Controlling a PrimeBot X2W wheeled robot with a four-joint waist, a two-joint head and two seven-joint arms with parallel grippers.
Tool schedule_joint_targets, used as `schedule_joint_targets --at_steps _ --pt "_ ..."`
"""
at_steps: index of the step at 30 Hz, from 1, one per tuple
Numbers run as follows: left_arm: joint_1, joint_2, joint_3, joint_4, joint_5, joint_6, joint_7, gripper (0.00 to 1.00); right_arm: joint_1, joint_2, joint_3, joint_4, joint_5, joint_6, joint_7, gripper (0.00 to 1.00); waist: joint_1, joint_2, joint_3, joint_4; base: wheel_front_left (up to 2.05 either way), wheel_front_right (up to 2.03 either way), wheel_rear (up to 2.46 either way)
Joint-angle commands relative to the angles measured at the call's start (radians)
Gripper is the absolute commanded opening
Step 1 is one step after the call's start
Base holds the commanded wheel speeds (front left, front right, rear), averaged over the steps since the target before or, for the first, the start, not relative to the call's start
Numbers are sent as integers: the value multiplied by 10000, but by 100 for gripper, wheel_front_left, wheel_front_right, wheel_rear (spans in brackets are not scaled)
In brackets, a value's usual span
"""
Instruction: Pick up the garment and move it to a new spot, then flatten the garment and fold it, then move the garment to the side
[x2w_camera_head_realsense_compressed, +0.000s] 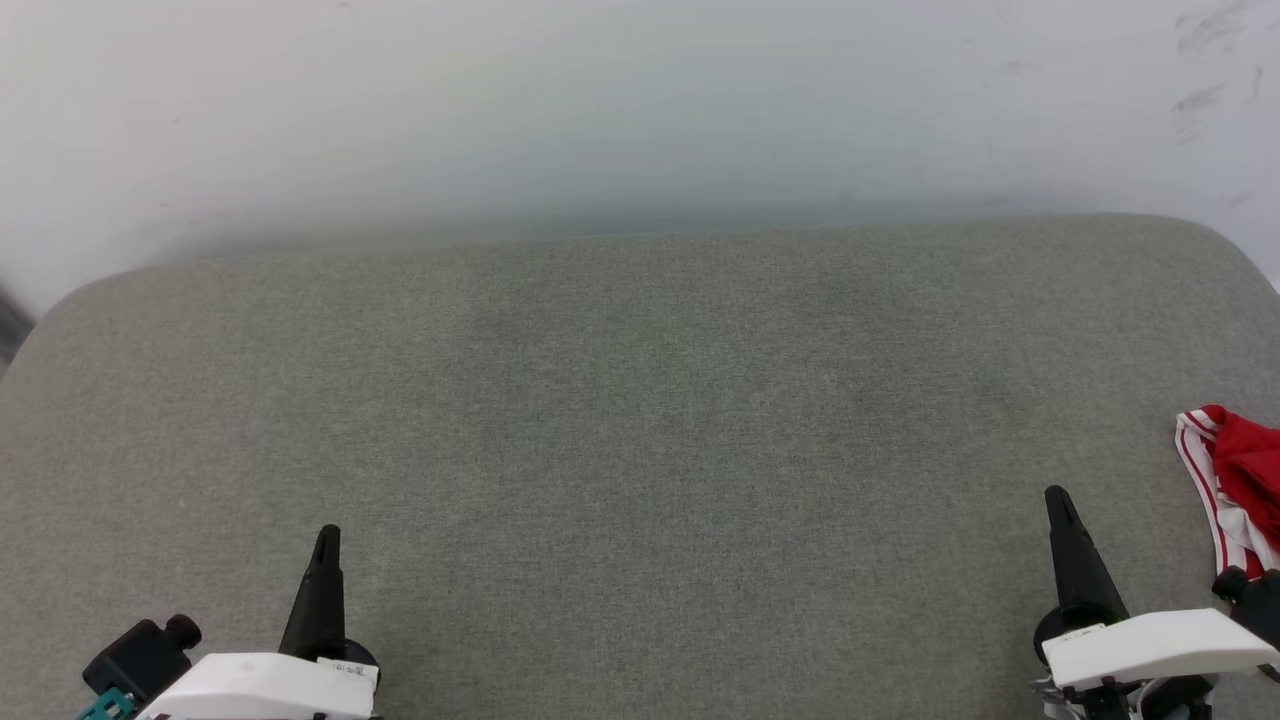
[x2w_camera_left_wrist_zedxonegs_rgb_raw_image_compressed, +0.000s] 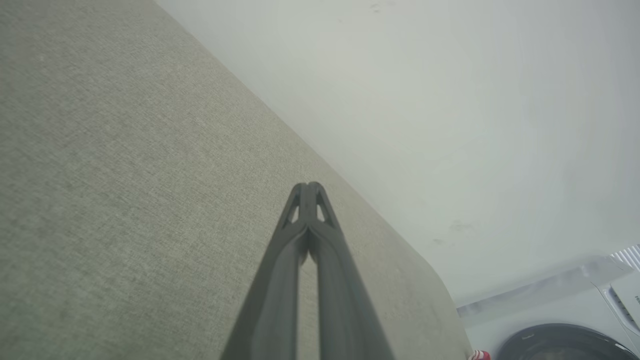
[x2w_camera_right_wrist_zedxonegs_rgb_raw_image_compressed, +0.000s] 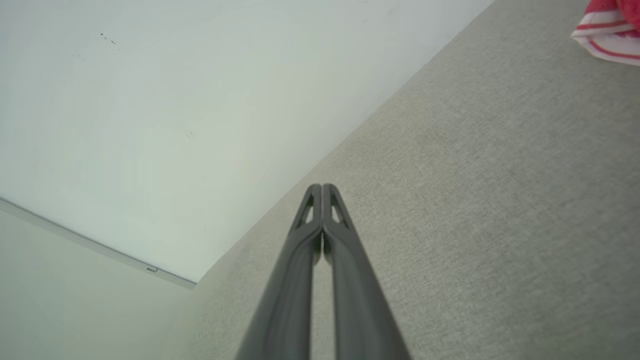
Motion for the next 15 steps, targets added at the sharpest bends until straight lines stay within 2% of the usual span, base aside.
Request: schedule_joint_targets --at_steps 1,15 --pt "-233 97 13 -54 -274 1 63 0 -260 -89 -33 -71 288 0 60 0 -1 0 -1 1 0 0 0" --pt "-530 108 24 215 -1901 1 478 0 -417 -99 -146 59 1999 0 457 0 -1 0 -17 17 0 0 0"
